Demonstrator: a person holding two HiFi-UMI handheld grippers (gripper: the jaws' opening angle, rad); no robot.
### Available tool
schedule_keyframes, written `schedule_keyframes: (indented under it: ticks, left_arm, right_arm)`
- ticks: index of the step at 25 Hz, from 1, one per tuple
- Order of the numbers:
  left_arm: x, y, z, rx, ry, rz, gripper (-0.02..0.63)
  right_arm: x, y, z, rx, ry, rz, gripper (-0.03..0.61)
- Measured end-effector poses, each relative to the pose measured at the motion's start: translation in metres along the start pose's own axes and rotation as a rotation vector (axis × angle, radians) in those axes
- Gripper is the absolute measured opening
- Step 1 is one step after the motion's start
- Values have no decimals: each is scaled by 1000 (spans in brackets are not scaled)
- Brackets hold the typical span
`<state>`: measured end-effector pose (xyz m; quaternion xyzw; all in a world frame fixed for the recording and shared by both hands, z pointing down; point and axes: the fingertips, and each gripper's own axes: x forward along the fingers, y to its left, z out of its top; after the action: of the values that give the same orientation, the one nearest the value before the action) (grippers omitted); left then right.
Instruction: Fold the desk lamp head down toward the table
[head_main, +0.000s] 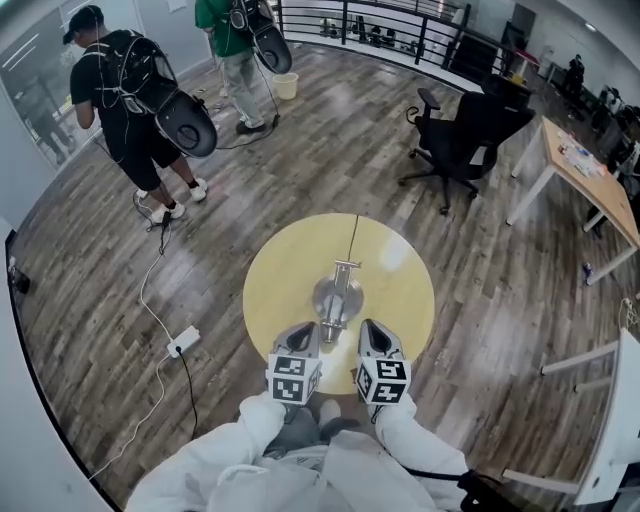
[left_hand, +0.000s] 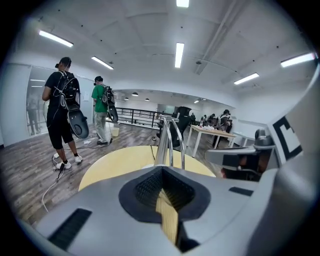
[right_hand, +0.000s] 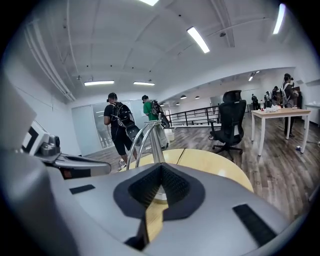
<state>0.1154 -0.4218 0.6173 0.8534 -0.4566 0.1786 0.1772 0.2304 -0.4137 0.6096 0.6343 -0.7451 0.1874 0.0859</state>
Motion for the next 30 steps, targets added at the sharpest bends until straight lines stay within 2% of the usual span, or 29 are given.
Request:
schedule_keyframes:
  ticks: [8, 16, 20, 25, 30]
  left_arm:
    - [-23, -13, 3, 41, -29, -36, 0]
    - [-83, -13, -26, 53, -14, -102, 0]
    - [-116, -14, -39, 53, -3, -97, 0]
    - [-139, -24, -54, 42, -5, -81, 0]
    - [-152, -30, -49, 71, -35, -77, 0]
  right_arm:
    - [-25, 14, -1, 2, -6, -29, 12]
    - [-78, 60, -33, 6, -14, -92, 13]
    - [-107, 84, -37, 8, -33, -113, 12]
    - [-131, 103, -43, -17, -35, -94, 12]
    - [-143, 106, -34, -34, -64, -82, 12]
